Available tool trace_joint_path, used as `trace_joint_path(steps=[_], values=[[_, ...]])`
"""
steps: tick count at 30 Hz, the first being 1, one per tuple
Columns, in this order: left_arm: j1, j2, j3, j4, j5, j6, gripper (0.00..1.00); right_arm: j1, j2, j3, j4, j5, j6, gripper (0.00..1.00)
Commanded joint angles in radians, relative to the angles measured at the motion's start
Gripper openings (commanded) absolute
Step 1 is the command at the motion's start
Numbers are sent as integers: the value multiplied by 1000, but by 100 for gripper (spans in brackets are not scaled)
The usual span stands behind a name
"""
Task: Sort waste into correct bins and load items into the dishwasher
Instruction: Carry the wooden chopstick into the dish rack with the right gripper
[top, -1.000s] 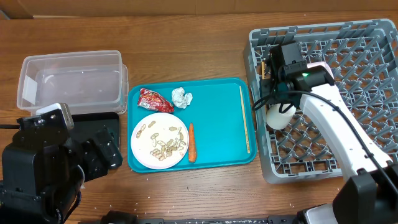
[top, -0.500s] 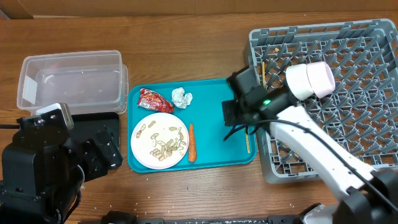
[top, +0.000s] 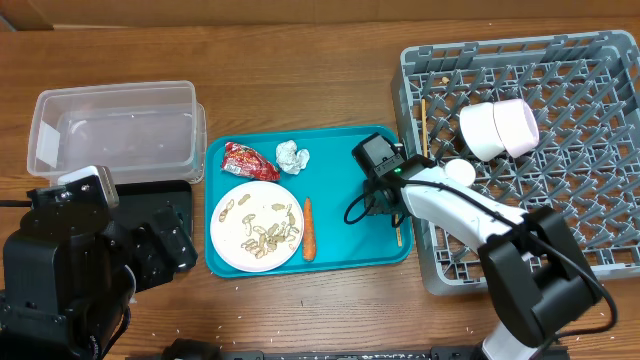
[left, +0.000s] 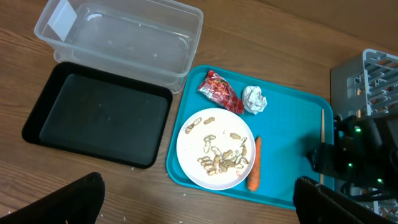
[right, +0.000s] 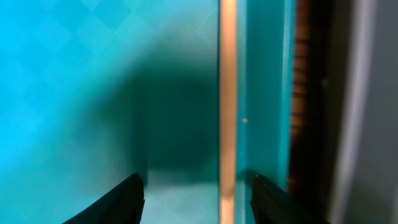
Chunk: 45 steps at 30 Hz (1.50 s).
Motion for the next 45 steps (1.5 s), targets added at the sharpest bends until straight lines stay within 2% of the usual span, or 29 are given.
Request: trace_joint_path(steps=[1,2,4,7,16,21,23,28,33,37,38,39,40,41,43,45], values=[[6,0,13,0,-17,-10,100,-2,39,-6,11,-8,14,55],[6,0,13,0,-17,-10,100,-3,44,-6,13,-38,13,48],[6,0,13,0,-17,-10,100,0,44,-6,11,-100,9,18],[6,0,13,0,-17,-10,100,16,35,16,-18,-105,6,4],[6,0,13,0,-17,-10,100,33,-129,249,-224,-95,-29,4],[6,0,13,0,-17,-10,100,4,-268,349,-254,124,-55,4],[6,0,13,0,-17,-10,100,-24,-298,351,-224,229,-115,4],[6,0,13,0,-17,-10,100,-120,-275,332,-134,254,-303,4],[6,0,13,0,-17,-10,100,-205,-190,311,-85,150,-311,4],[6,0,13,0,-17,-10,100,-243,-110,311,-64,195,-333,4],[6,0,13,0,-17,-10,100,-248,-103,312,-62,199,-333,4],[6,0,13,0,-17,-10,100,-249,-102,312,-64,198,-333,11],[6,0,13,0,-17,-10,100,-249,-107,314,-70,198,-333,30],[6,0,13,0,-17,-10,100,-247,-116,320,-81,191,-332,41],[6,0,13,0,-17,-10,100,-234,-150,345,-116,154,-332,52],[6,0,13,0,-17,-10,100,-221,-199,382,-156,113,-332,56]])
